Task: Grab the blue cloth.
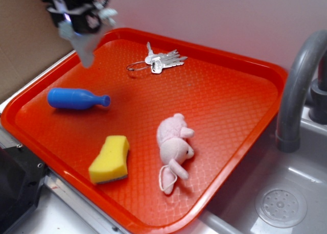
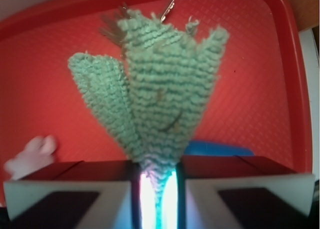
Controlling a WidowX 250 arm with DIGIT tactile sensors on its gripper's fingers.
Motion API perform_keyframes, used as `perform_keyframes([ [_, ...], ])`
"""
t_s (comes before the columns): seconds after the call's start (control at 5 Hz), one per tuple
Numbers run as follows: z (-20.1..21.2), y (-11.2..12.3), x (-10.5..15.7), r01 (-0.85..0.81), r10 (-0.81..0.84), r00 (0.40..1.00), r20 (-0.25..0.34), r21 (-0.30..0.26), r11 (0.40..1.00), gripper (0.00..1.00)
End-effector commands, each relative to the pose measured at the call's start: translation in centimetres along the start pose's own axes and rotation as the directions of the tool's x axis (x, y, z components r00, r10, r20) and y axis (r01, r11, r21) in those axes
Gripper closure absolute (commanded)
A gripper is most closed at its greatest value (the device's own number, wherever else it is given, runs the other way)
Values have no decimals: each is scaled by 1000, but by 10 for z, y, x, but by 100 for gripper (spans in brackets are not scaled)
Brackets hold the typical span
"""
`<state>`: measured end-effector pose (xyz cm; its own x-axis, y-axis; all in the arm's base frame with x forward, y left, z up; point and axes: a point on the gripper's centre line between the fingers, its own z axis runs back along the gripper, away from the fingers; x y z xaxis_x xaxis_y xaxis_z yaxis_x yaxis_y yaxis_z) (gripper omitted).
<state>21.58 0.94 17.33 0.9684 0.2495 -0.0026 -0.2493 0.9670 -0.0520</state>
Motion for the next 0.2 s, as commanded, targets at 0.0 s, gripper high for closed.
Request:
perform_keyframes([
  [0.0,38,-4,-3,-111,112,989,101,-15,994,100],
])
